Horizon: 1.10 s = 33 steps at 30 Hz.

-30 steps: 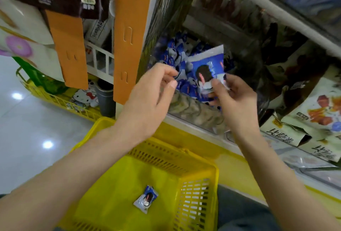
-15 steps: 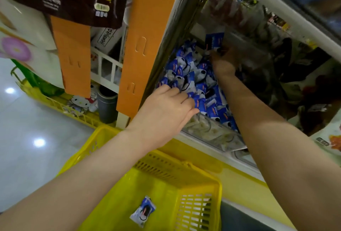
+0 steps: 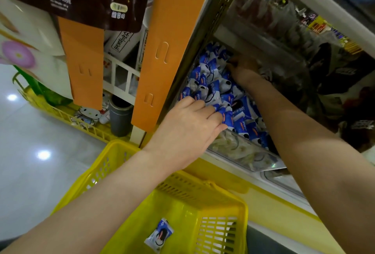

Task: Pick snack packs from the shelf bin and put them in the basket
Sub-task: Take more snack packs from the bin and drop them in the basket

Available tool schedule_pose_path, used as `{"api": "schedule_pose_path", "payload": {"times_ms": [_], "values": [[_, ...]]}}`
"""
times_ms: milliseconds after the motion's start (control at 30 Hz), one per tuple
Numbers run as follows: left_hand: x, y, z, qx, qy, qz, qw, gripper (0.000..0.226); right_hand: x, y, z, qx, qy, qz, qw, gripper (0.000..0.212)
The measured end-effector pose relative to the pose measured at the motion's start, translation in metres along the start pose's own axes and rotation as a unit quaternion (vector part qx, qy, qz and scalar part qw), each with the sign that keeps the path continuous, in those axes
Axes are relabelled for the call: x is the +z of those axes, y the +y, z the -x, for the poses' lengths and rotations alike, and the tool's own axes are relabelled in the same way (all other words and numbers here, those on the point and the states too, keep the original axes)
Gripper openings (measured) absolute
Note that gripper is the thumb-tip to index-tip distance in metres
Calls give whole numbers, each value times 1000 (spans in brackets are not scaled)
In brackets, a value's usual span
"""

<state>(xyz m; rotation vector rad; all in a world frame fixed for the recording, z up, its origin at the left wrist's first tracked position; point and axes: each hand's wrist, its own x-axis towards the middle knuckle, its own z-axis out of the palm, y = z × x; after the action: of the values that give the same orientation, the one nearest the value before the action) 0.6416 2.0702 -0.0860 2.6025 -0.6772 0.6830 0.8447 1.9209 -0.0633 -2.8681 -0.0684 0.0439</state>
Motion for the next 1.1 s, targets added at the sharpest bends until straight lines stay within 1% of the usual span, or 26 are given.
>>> {"api": "schedule_pose_path", "payload": {"times_ms": [67,133,233,267,300,367,433,500,567,700,767,867,933,1000,1100], "values": [[0,0,0,1,2,3,1000,39,1,1,0,-10,-19,30,999,33],[0,0,0,0,0,5,1000,40,2,4,0,-11,0,18,1000,31],[0,0,0,-3,-3,5,1000,41,3,9,0,14,126,-33,991,27],[0,0,0,-4,-5,6,1000,41,3,9,-1,34,141,-38,989,28],[0,0,0,-5,-6,8,1000,42,3,9,-3,53,133,-37,989,30],[-1,-1,0,-5,-7,13,1000,41,4,9,-6,68,88,-27,993,31],[-1,-1,0,-3,-8,15,1000,41,1,8,-8,59,62,-12,996,32],[-1,-1,1,-3,-8,14,1000,41,-2,8,-7,51,59,-4,997,32],[-1,-1,1,-4,-11,15,1000,41,-3,8,-6,55,82,-14,995,30],[-4,0,1,-10,-28,18,999,41,-8,6,10,64,181,-68,979,29],[-6,1,1,-15,-50,21,998,43,-15,4,25,33,225,-95,969,29],[-11,5,4,-27,-67,41,996,42,-26,0,62,-69,264,-123,954,26],[-16,8,9,-34,-54,79,995,39,-30,-6,95,-112,286,-127,943,24],[-19,12,19,-37,-25,118,992,36,-30,-11,130,-164,307,-149,926,21],[-22,17,38,-62,16,161,985,30,-27,-16,183,-214,299,-207,906,17]]}}
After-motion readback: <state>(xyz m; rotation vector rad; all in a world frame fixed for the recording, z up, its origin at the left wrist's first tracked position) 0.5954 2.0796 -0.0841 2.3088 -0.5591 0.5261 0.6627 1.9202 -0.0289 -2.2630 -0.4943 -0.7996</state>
